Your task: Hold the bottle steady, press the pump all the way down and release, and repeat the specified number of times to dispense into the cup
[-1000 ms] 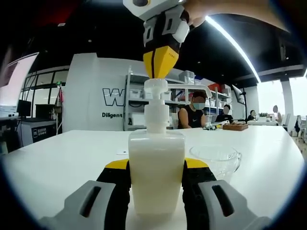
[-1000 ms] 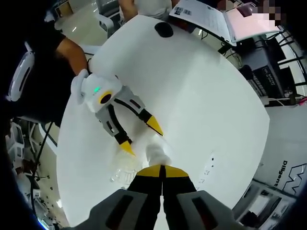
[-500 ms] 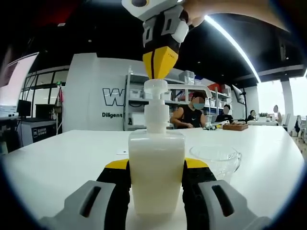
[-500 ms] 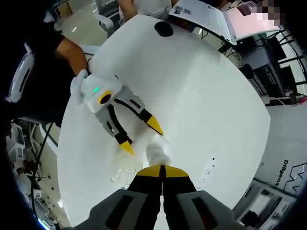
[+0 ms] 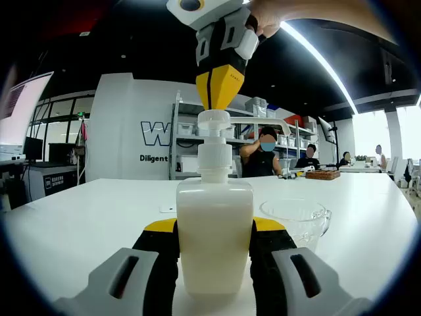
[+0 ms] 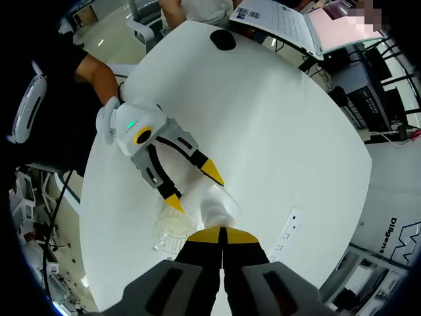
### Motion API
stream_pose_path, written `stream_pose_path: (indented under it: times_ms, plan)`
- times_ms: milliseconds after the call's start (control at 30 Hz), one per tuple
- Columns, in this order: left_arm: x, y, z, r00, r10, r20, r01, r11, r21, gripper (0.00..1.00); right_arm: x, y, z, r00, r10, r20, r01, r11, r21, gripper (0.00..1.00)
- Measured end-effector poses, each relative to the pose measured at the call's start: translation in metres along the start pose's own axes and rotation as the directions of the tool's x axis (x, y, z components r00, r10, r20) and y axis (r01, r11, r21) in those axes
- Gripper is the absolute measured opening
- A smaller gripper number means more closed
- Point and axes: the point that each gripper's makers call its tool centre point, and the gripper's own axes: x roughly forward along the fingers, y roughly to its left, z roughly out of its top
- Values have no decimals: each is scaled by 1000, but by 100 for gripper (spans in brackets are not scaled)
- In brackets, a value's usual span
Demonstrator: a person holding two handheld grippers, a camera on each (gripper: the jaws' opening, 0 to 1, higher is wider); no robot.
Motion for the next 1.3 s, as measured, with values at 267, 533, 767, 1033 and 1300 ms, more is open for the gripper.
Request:
stream_pose_path:
  times_ms: [267,533,767,1033,1300]
  plan:
    - [0,0,0,1000,-1,0,1,1000,0,39,1,0,0,1000,0,-1,0,1000,5,0]
    - [-1,0,0,1000,1,0,-1,1000,0,39,1,1,1,1000,-1,-4,1,1000,4,0]
    - [-1,0,1,1000,1,0,-1,1000,1,39,1,1,1,1000,-1,4,1,1000,5,0]
    - [-1,-1,1,1000,2,0,-2,1000,1,39,2,1,1,1000,-1,13,1,1000,12,0]
    - [-1,-1,1,1000,1,-1,-1,1000,0,39,3,0,1,1000,-1,11,1,1000,11,0]
